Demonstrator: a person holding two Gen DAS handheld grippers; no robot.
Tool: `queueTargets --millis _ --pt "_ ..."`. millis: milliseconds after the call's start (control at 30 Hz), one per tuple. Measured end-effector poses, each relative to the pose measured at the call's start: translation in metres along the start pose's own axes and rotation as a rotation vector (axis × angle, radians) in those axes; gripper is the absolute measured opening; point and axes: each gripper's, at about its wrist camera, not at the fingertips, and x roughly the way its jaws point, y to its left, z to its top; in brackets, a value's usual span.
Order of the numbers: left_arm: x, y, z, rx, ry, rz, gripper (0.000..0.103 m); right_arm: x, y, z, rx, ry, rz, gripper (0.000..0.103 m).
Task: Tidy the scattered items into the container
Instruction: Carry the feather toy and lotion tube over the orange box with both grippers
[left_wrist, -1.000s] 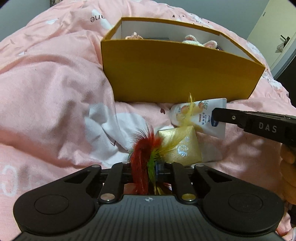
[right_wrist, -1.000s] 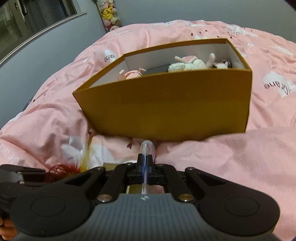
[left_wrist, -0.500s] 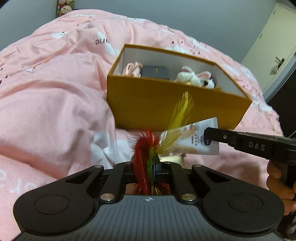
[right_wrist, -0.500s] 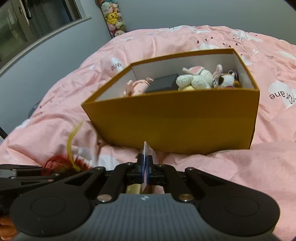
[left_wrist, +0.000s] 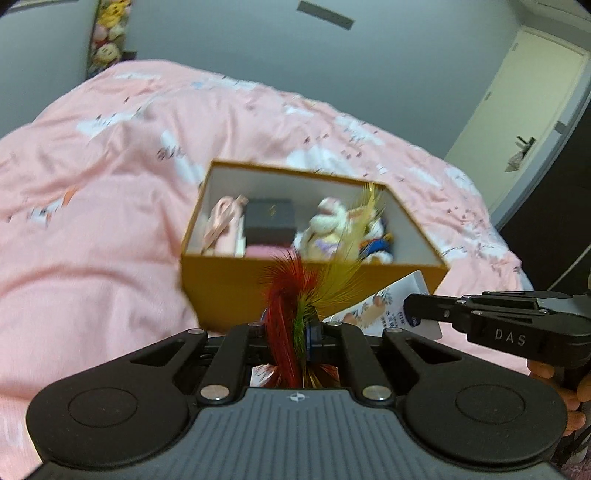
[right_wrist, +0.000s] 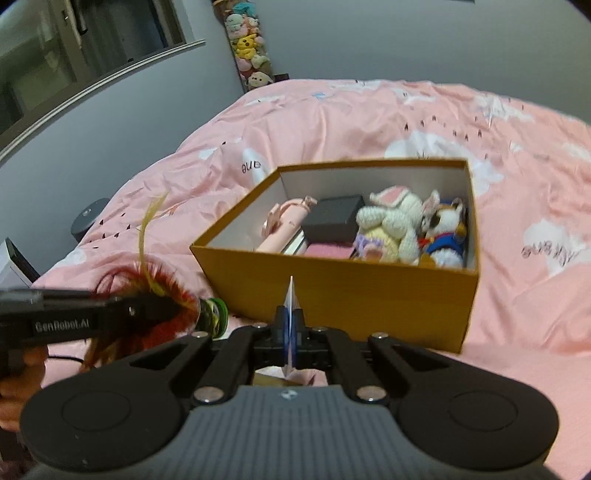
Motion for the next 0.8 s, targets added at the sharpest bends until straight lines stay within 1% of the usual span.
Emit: queueTargets --millis 100,167,267,400,500,567,633,733,800 --pt "-0.001 -0.007 0.016 0.021 -0.016 -0.024 0.010 -0.012 -0.001 0.011 -0.023 -0.017 -0.003 0.001" --pt "-0.001 -0.012 0.028 0.037 -0.030 -0.033 0.010 -0.018 -0.008 0.022 0.009 -0.021 0.023 0.001" --pt "-0.001 -0.021 0.047 0.068 -0.057 -0.046 0.010 -0.032 -0.014 0.040 0.022 -0.068 0.045 0.001" --pt "0.002 -0.032 0.071 0.102 -0.090 -0.071 0.010 -0.046 -0.016 0.063 -0.005 -0.136 0.010 0.001" --pt "0.013 -0.038 0.087 0.117 -0.098 -0.096 0.010 -0.048 -0.022 0.080 -0.025 -0.156 -0.025 0.001" --pt "0.022 -0.041 0.096 0.120 -0.090 -0.114 0.010 -0.045 -0.027 0.090 -0.041 -0.152 -0.062 0.001" --pt "0.034 -0.043 0.102 0.121 -0.070 -0.136 0.010 -0.039 -0.031 0.097 -0.047 -0.128 -0.098 0.001" --pt "0.058 -0.045 0.107 0.115 -0.020 -0.179 0.010 -0.025 -0.040 0.105 -0.049 -0.059 -0.138 0.001" --pt "0.075 -0.046 0.107 0.118 0.008 -0.194 0.010 -0.015 -0.045 0.107 -0.050 -0.010 -0.156 0.001"
